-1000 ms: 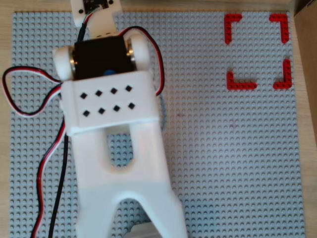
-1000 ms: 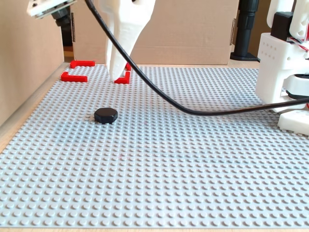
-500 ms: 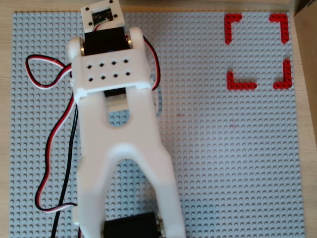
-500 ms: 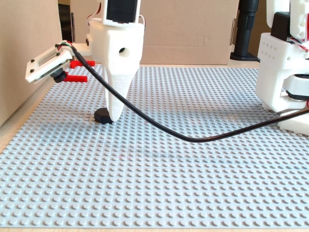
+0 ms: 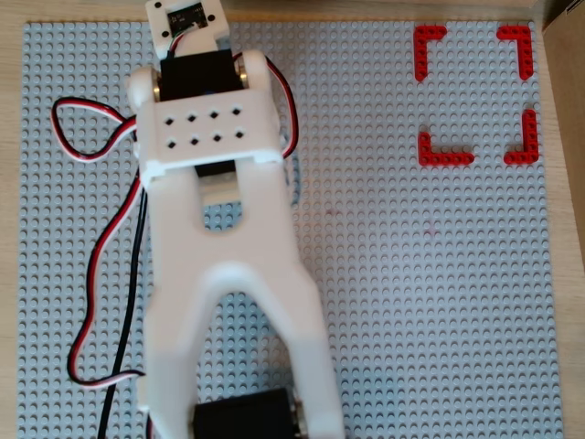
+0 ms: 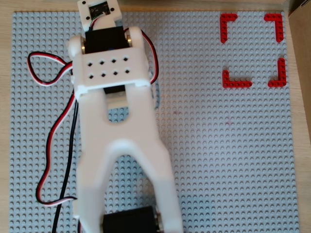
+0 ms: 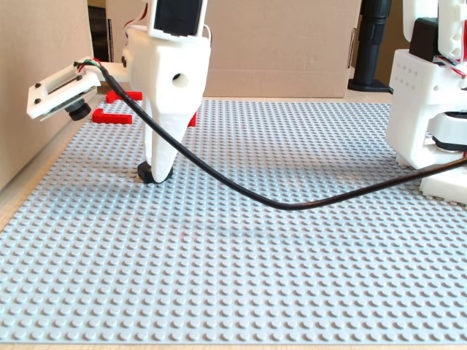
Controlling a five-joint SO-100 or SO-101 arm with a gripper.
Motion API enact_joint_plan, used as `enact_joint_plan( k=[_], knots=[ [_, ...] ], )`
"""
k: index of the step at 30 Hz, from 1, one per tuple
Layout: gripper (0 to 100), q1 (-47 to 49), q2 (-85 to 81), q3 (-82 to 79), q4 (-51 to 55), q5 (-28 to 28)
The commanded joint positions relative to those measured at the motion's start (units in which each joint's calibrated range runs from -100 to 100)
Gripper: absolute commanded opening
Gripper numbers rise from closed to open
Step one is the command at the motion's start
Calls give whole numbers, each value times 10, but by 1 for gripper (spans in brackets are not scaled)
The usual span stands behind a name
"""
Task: Grab the Lego and store it in red box
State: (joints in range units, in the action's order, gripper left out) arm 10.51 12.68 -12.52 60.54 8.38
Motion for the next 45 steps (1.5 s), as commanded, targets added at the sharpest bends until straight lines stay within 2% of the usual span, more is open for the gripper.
enact_joint_plan(
  k=[1,14,20,31,45],
  knots=[
    [14,-7,-10,17,-2,2],
    [14,-22,-2,-8,-27,2],
    [4,-23,-1,-8,-28,2],
    [3,-27,-10,-2,-21,1],
    [3,-29,-138,96,116,2]
  ],
)
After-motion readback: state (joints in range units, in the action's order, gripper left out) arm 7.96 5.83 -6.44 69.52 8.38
